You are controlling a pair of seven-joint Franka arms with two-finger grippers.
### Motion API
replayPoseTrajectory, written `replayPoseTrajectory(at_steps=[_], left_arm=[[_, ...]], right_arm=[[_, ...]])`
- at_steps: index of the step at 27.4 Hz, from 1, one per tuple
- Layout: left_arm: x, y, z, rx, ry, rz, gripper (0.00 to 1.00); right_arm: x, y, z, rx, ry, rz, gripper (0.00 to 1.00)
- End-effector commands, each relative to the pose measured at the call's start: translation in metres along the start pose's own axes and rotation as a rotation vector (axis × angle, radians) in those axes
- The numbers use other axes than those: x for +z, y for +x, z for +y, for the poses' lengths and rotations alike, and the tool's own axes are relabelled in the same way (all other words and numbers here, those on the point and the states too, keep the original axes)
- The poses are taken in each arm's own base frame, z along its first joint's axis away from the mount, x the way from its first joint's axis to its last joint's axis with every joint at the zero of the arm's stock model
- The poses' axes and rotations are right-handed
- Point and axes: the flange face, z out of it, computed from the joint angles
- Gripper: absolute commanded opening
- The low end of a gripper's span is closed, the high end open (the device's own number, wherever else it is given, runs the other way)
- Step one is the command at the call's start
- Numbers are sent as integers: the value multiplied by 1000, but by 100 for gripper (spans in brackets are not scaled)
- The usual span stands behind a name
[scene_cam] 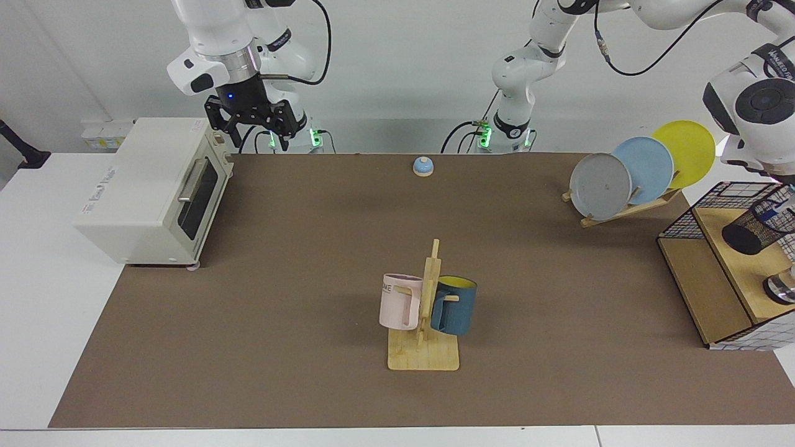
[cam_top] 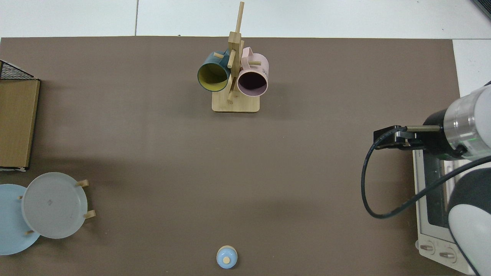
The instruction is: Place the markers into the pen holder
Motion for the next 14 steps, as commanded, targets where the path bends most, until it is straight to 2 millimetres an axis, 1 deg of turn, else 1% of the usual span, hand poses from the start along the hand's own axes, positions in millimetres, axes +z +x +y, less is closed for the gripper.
replayPoseTrajectory(at_steps=[1, 7, 14], left_arm=[[21, -4, -2, -2, 4, 3, 0], [23, 3, -2, 7, -2, 17, 0], [21, 7, -3, 6, 1, 29, 0]], right_arm=[[-1, -2, 2, 20, 19, 14, 100], [-1, -2, 1, 18, 18, 14, 100], [-1, -2, 2, 20, 19, 14, 100]])
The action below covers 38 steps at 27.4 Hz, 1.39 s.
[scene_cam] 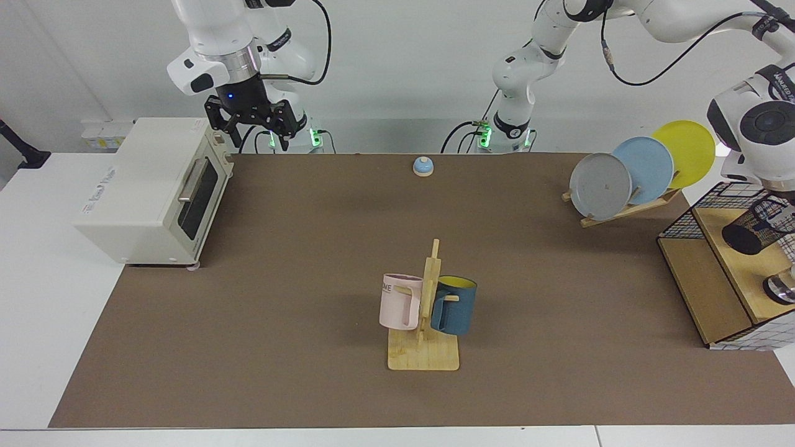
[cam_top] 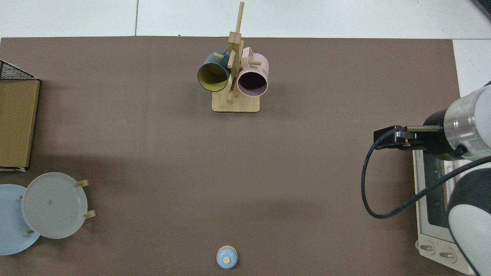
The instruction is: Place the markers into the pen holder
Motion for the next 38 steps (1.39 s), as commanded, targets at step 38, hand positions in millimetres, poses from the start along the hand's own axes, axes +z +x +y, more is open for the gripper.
replayPoseTrajectory(at_steps=[38], left_arm=[[14, 17, 2, 4, -6, 79, 11]], right_arm=[[-1, -2, 2, 20, 18, 14, 100]])
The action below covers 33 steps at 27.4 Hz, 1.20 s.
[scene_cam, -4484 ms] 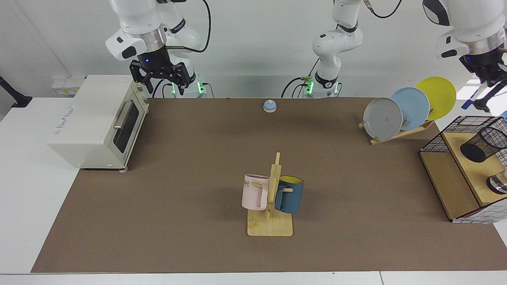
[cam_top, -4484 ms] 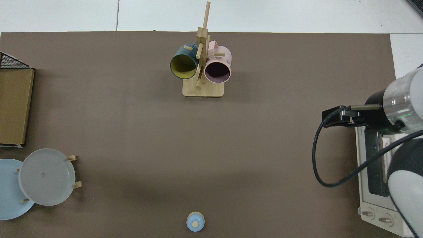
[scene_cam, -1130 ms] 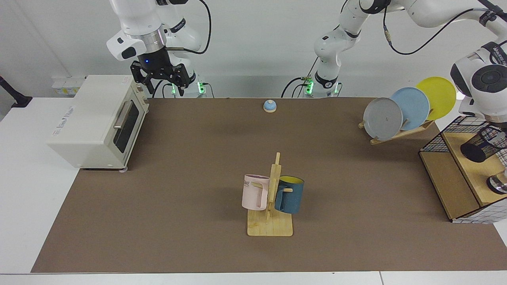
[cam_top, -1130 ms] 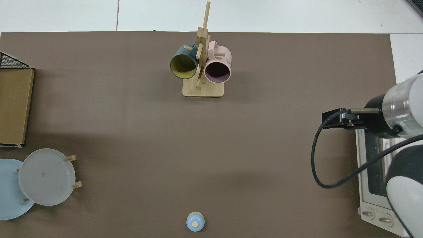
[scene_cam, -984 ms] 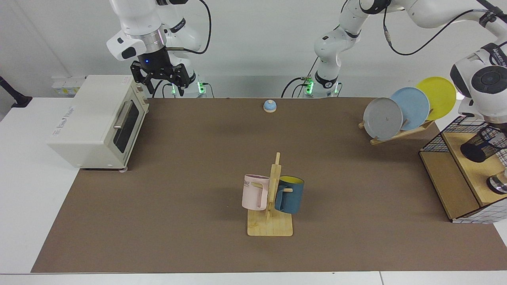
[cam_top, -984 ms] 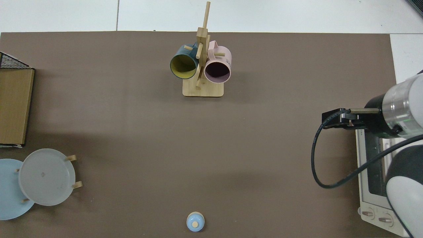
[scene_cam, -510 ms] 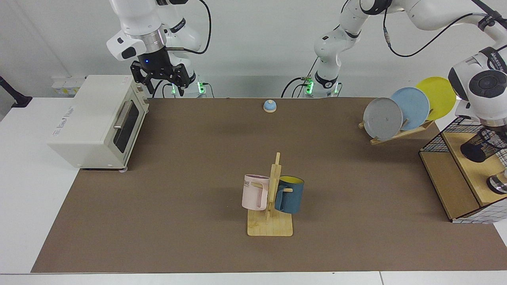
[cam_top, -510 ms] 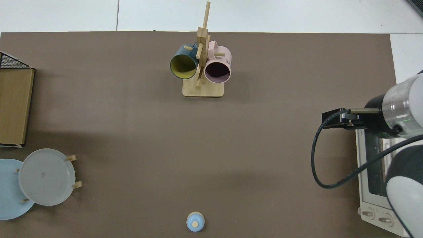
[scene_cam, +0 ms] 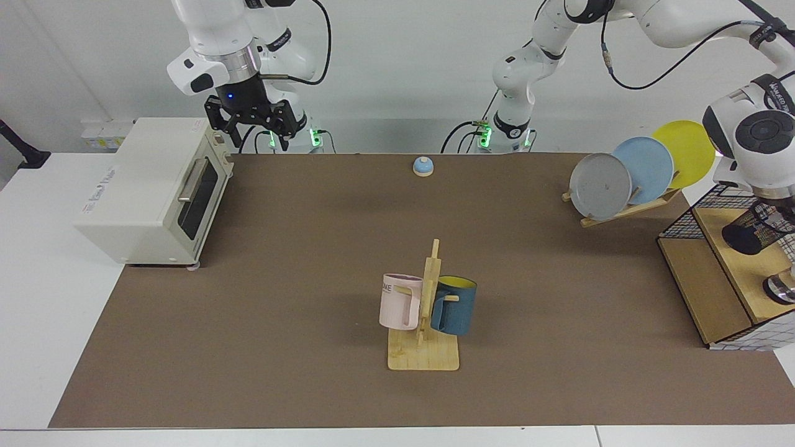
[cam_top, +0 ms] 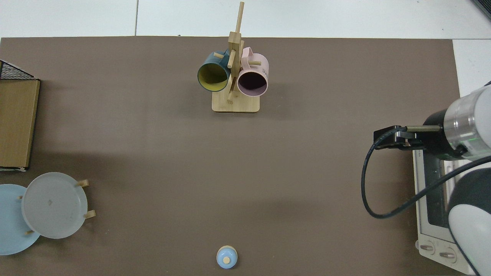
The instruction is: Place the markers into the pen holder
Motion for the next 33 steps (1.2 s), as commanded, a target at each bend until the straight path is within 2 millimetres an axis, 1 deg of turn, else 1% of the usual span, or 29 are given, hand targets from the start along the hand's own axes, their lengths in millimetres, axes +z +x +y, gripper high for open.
replayPoseTrajectory(at_steps=[1, 3, 7, 8, 11, 13, 22, 26, 30, 33], left_arm=[[2, 0, 2, -1, 8, 28, 13], [1, 1, 2, 0, 9, 28, 16], [2, -1, 2, -2, 9, 28, 17], [2, -1, 2, 0, 9, 28, 22], [2, -1, 2, -1, 10, 27, 24], [3, -1, 2, -2, 8, 28, 30], [3, -2, 2, 0, 9, 28, 31], [0, -5, 2, -3, 10, 21, 32], [-7, -6, 1, 4, 10, 11, 33], [-17, -16, 2, 9, 6, 3, 34]], right_arm=[[-1, -2, 2, 20, 18, 14, 100], [-1, -2, 2, 20, 18, 14, 100], [-1, -2, 2, 20, 18, 14, 100], [-1, -2, 2, 20, 18, 14, 100], [-1, -2, 2, 20, 18, 14, 100], [-1, -2, 2, 20, 18, 14, 100], [-1, -2, 2, 20, 18, 14, 100], [-1, -2, 2, 20, 18, 14, 100], [-1, -2, 2, 20, 18, 14, 100], [-1, -2, 2, 20, 18, 14, 100]])
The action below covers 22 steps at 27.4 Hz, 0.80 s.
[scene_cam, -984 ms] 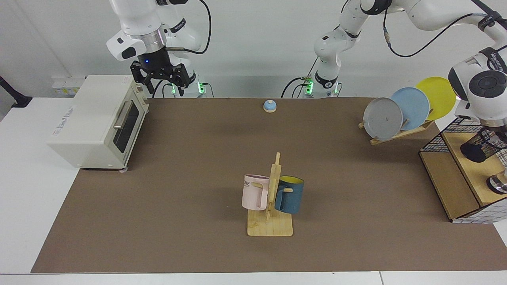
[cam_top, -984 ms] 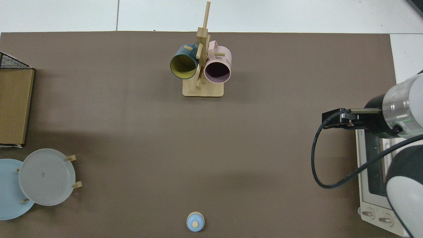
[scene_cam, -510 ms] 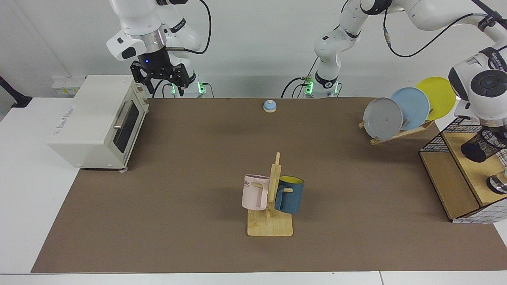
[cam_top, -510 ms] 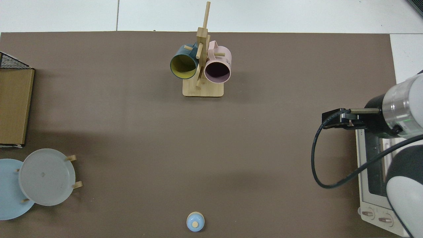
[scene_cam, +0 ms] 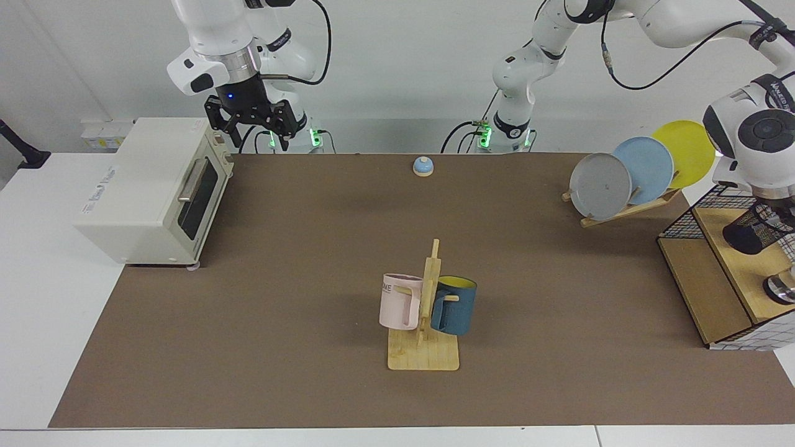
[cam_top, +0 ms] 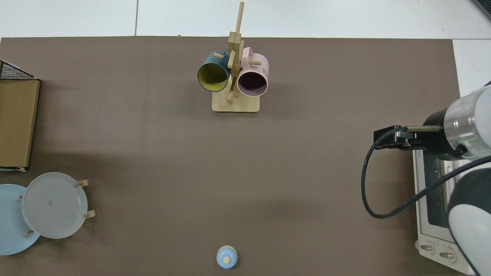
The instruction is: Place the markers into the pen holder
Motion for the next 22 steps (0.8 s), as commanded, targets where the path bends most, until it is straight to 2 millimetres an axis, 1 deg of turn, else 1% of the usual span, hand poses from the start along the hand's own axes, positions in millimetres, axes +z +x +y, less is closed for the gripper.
replayPoseTrajectory(at_steps=[1, 3, 5, 6, 8, 10, 12, 14, 16, 18, 22], left_arm=[[-17, -16, 3, 16, -3, -10, 34], [-25, -22, 7, 7, -13, -11, 35], [-38, -29, 10, 4, -8, -22, 37], [-48, -31, 12, 7, -3, -27, 38], [-61, -34, 15, 6, -3, -34, 43], [-80, -37, 19, -6, 8, -28, 47], [-100, -35, 22, -25, 25, 1, 55], [-118, -39, 29, -61, 35, 39, 61], [-137, -41, 36, -90, 55, 81, 64], [-156, -42, 41, -118, 80, 126, 70], [-190, -40, 56, -226, 95, 232, 91]], right_arm=[[-1, -2, 2, 20, 18, 14, 100], [-1, -2, 1, 18, 18, 14, 100], [-1, -2, 2, 20, 18, 14, 100], [-1, -2, 2, 20, 18, 14, 100], [-1, -2, 2, 20, 18, 14, 100], [-1, -2, 1, 18, 18, 14, 100], [-1, -2, 2, 20, 18, 14, 100], [-1, -2, 2, 20, 18, 14, 100], [-1, -2, 2, 20, 18, 14, 100], [-1, -2, 1, 18, 18, 14, 100], [-1, -2, 2, 20, 18, 14, 100]])
